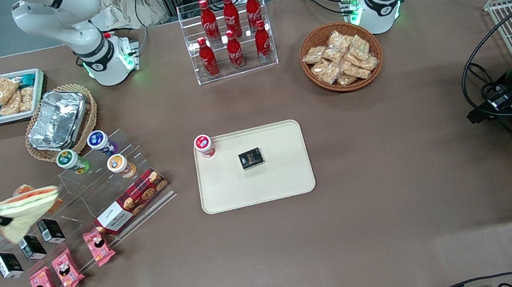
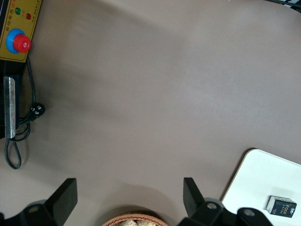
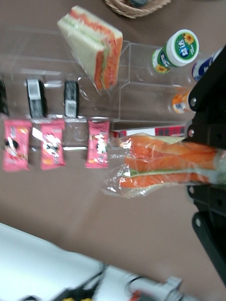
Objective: Place sandwich on tray
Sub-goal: 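Carry the held sandwich over the rack toward the cream tray, then lower the sandwich onto the tray beside the black box and open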
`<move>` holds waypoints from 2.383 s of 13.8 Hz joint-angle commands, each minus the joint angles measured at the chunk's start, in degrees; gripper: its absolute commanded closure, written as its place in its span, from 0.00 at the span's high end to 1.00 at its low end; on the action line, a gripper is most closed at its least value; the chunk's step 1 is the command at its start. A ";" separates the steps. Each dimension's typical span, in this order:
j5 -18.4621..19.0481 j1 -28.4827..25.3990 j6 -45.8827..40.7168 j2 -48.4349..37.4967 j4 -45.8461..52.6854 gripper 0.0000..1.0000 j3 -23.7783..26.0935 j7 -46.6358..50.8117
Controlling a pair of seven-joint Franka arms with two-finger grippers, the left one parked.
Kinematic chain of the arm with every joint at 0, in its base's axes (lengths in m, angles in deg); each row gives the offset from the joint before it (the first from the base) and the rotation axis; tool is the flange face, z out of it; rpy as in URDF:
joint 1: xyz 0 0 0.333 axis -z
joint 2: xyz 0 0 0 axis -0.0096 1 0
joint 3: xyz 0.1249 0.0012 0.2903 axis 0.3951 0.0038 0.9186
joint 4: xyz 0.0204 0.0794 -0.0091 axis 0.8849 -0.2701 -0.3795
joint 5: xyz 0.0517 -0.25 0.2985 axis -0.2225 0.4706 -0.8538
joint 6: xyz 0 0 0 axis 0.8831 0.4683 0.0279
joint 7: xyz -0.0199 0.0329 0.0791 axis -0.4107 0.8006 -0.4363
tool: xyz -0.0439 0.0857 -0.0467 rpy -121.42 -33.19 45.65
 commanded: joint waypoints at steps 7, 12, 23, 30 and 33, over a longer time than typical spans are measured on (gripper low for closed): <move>2.41 -12.30 -1.29 0.05 0.81 0.18 -0.53 9.30; -3.13 -16.78 0.47 2.25 0.81 0.19 -0.62 17.49; -5.84 -33.05 6.36 15.86 0.10 0.21 -0.62 38.59; -11.37 -34.37 13.02 24.92 0.01 0.26 -0.53 43.17; -16.05 -34.72 16.72 26.42 0.01 0.30 -0.62 43.17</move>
